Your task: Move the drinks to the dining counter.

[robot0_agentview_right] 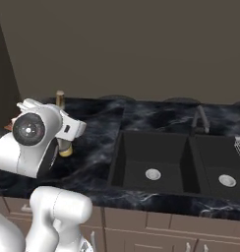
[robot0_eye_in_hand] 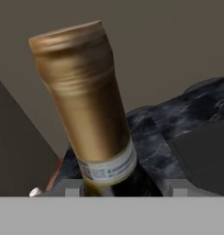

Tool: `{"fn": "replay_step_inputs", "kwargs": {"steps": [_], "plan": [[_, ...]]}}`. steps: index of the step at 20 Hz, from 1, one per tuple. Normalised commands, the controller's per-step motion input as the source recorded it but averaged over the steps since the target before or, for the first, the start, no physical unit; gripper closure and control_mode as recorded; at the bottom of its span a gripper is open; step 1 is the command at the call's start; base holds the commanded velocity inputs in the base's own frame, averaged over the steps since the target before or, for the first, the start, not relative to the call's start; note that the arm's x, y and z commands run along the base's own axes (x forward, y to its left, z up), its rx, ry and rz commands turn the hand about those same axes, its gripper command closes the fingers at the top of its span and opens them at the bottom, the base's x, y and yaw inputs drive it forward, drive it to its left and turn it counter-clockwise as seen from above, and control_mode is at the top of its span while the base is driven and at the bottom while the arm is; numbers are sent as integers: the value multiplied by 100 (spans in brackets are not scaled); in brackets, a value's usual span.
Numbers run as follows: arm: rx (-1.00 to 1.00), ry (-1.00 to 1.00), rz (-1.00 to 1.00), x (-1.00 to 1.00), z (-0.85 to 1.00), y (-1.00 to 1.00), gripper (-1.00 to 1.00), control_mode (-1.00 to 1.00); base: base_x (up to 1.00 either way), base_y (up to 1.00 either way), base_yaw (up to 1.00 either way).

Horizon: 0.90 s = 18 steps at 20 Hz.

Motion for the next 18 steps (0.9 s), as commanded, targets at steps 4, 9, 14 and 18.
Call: {"fn": "replay_step_inputs", "kwargs": {"steps": [4,9,14,18], "plan": [[0,0,0,0,0,0,100,100,68,-2,29],[0,14,8,14,-2,2,100,-100,12,0,4],[0,6,0,0,0,3,100,-100,0,0,0],[-3,0,0,0,-6,2,100,-100,0,0,0]]}}
